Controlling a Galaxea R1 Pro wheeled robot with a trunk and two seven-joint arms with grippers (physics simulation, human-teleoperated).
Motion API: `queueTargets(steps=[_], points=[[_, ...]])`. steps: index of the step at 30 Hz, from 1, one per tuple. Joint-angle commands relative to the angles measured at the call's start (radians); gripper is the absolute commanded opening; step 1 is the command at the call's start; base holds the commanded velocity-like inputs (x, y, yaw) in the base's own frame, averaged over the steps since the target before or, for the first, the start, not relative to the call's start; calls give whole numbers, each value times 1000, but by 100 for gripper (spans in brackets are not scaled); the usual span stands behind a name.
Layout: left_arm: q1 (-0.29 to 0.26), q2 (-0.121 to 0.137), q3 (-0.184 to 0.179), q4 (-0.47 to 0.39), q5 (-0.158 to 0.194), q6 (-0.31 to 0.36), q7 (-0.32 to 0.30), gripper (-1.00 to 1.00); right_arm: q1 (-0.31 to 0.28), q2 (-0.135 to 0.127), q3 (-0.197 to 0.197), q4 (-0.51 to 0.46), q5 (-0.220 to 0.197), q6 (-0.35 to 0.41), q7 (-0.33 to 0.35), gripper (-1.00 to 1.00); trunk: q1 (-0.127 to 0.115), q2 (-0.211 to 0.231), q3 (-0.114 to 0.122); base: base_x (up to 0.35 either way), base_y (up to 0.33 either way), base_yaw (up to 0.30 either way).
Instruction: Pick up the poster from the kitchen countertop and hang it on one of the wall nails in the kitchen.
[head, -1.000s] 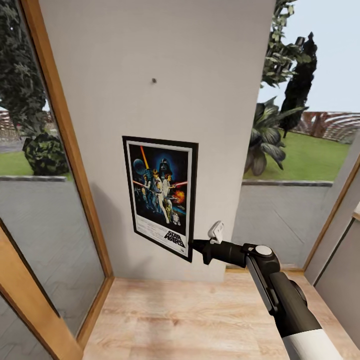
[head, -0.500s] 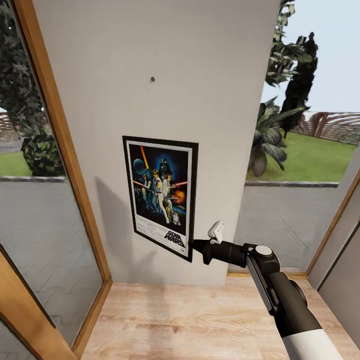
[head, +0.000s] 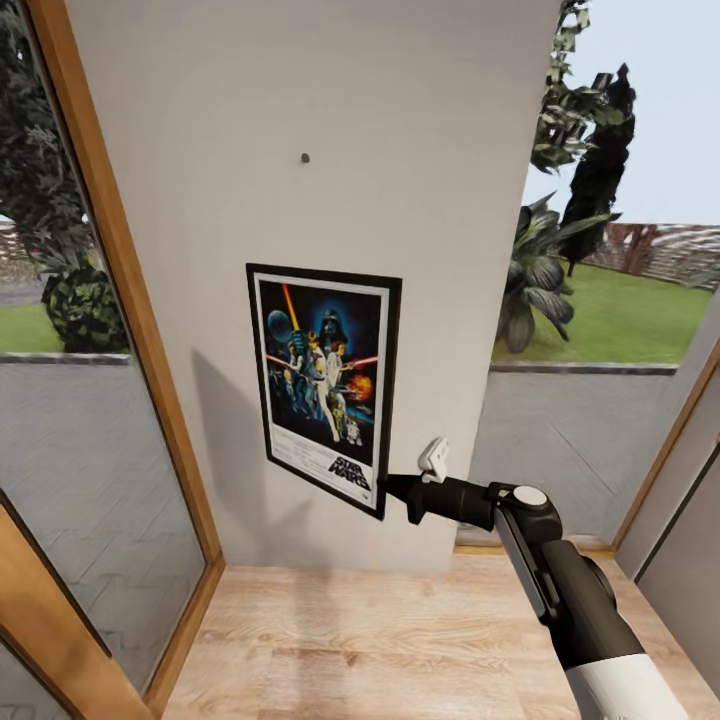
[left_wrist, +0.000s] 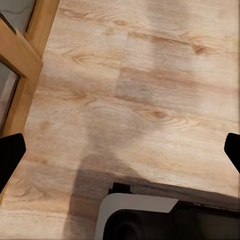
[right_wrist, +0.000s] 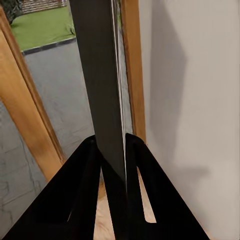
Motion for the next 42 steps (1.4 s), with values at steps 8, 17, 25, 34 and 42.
queueTargets(steps=[8,17,25,34,42], points=[[0,5,7,6,1,-1,-20,100,-145,-9,-2,-7,-1,155,168,-100,1,-2,-2,0,0,0],[0,9,7,7,1,-2,-21,100,-400,-62,-4,5,0,354,297,-100,1,-2,-2,0,0,0],[0,9,7,7,1,-2,-21,100,-635,-85,-7,164,1,455,412,-100,1,-2,-2,0,0,0],[0,9,7,7,1,-2,-21,100,-690,-88,-7,234,-2,452,476,-100,1,-2,-2,0,0,0],[0,9,15,6,1,-3,-21,100,-690,-89,-4,235,-4,446,483,-100,1,-2,-2,0,0,0]])
